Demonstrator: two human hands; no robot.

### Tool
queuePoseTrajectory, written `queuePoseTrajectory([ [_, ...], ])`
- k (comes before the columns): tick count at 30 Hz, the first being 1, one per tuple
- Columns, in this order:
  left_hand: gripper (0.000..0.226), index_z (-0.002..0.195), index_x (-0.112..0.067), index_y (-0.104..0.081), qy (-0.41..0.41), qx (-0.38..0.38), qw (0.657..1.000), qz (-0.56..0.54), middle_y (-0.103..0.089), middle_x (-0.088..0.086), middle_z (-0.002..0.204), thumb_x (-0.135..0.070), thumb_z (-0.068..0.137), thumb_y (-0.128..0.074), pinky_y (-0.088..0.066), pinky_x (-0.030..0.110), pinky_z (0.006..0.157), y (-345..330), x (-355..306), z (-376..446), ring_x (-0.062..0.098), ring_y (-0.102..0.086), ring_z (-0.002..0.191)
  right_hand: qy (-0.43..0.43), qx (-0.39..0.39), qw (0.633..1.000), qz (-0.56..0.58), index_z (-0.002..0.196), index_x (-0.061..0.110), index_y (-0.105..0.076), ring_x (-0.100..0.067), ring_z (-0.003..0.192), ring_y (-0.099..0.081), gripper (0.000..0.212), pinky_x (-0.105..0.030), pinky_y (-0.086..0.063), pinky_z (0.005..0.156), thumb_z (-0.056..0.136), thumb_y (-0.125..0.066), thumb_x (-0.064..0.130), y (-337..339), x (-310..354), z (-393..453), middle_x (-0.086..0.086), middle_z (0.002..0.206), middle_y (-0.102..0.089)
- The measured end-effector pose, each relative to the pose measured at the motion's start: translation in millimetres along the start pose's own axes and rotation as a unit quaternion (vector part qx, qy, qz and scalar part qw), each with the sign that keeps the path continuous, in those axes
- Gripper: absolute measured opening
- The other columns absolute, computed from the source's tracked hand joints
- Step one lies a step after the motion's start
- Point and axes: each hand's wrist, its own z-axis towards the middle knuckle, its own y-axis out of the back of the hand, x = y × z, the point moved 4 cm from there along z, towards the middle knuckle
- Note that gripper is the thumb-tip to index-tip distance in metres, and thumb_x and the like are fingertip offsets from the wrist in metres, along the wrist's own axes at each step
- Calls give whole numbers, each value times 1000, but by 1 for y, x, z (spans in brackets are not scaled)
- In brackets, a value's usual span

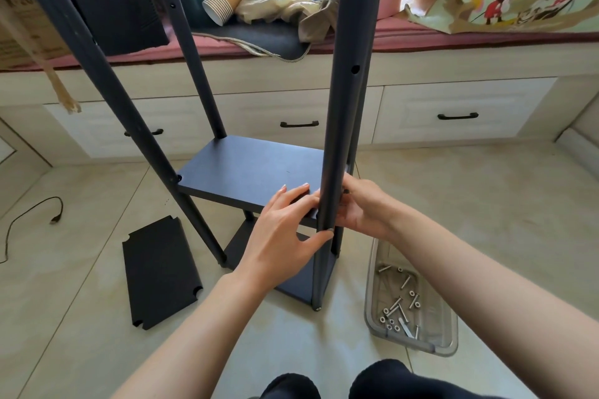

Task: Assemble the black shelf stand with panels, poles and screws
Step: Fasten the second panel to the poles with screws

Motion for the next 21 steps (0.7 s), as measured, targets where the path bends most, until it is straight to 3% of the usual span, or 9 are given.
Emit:
queuePoseTrajectory([
  [2, 50, 128, -23, -65, -8, -4, 1000, 2, -58, 1, 142, -44, 84, -68, -19, 37, 125, 1, -2, 0, 13, -44, 141, 14, 23, 999, 23, 80, 2, -71, -22, 68, -72, 33, -38, -59, 65, 102, -49, 14, -7, 3, 4, -10, 72, -71],
  [4, 48, 127, -22, -65, -19, -9, 1000, 12, -61, 0, 138, -43, 84, -68, -17, 38, 126, 3, -5, 0, 11, -44, 140, 17, 63, 997, 35, 60, 9, -74, -20, 65, -70, 48, -40, -58, 73, 99, -46, 4, -9, 2, 10, -8, 67, -69],
  [7, 46, 124, -22, -65, -29, -21, 999, 38, -67, -4, 128, -40, 82, -69, -17, 40, 125, 5, -9, -1, 10, -45, 140, 26, 102, 993, 56, 56, 10, -74, -18, 65, -70, 52, -34, -60, 73, 97, -43, 2, -10, 0, 11, -8, 68, -70],
  [11, 52, 129, -24, -63, -35, -19, 997, 71, -64, -10, 133, -40, 80, -68, -18, 46, 125, 7, -13, 0, 9, -43, 142, 40, 95, 990, 100, 61, 9, -74, -19, 66, -71, 49, -31, -59, 64, 98, -43, 2, -10, -1, 12, -9, 70, -70],
  [14, 59, 140, -26, -55, -37, 11, 996, 75, -58, -14, 141, -42, 83, -64, -13, 45, 126, 8, -13, 3, 9, -32, 148, 54, 84, 989, 112, 68, 7, -74, -21, 71, -72, 43, -33, -60, 62, 99, -44, 2, -11, -1, 10, -11, 75, -71],
  [18, 59, 144, -30, -50, -47, 53, 993, 93, -54, -18, 145, -45, 87, -58, -12, 44, 126, 9, -14, 7, 11, -22, 152, 56, 56, 990, 117, 96, 5, -67, -25, 92, -70, 20, -41, -57, 90, 100, -47, 6, -10, -3, 11, -13, 95, -73],
  [21, 57, 141, -26, -53, -35, 55, 994, 88, -62, -10, 138, -44, 87, -59, -16, 46, 125, 9, -14, 8, 11, -25, 151, 46, 61, 988, 131, 116, 1, -64, -32, 112, -65, 24, -45, -53, 97, 100, -48, 9, -10, -6, 11, -18, 119, -68],
])
